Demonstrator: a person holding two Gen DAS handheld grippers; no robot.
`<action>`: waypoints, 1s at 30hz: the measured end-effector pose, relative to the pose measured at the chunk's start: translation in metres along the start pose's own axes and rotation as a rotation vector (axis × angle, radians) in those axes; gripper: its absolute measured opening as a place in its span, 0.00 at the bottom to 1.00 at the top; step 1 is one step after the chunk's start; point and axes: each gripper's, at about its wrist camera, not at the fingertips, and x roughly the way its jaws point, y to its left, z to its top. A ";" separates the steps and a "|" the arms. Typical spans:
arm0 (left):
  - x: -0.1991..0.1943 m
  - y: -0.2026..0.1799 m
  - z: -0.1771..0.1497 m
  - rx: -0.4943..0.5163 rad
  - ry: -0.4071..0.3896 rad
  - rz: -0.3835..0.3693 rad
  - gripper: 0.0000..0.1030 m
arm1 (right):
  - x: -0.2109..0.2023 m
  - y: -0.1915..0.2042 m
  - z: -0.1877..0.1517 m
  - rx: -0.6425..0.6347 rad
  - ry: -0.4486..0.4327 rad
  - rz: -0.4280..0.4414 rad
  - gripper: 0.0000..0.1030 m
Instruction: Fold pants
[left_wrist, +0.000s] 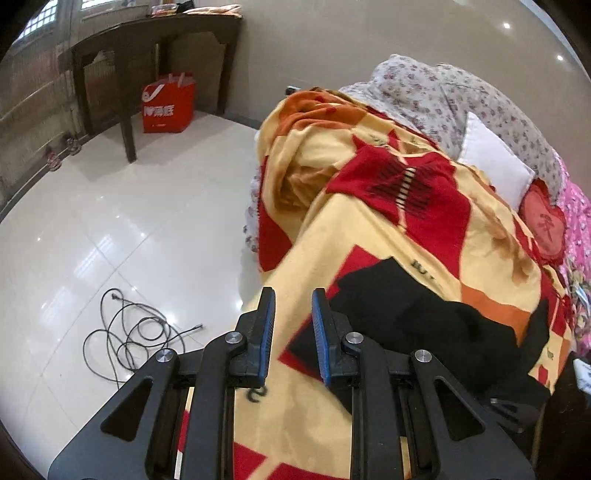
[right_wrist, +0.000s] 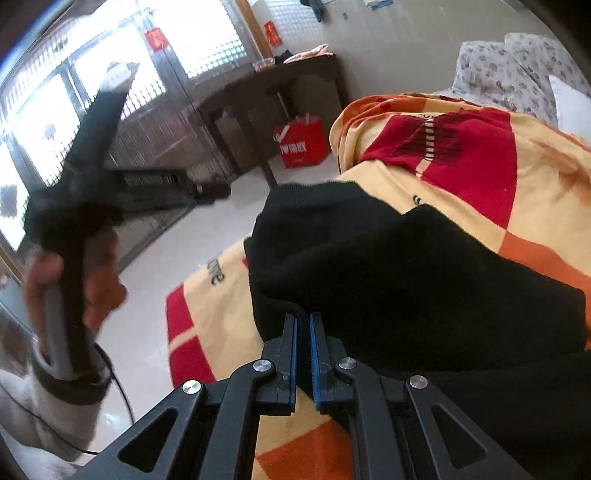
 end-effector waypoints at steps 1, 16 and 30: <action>0.000 -0.003 -0.001 0.009 0.002 -0.008 0.18 | 0.001 0.001 -0.003 0.001 0.005 -0.006 0.08; 0.045 -0.010 0.022 -0.031 0.091 -0.137 0.62 | -0.091 -0.073 0.014 0.161 -0.128 -0.161 0.36; 0.085 -0.040 0.026 0.063 0.203 -0.199 0.62 | -0.056 -0.157 0.007 0.389 0.016 -0.194 0.37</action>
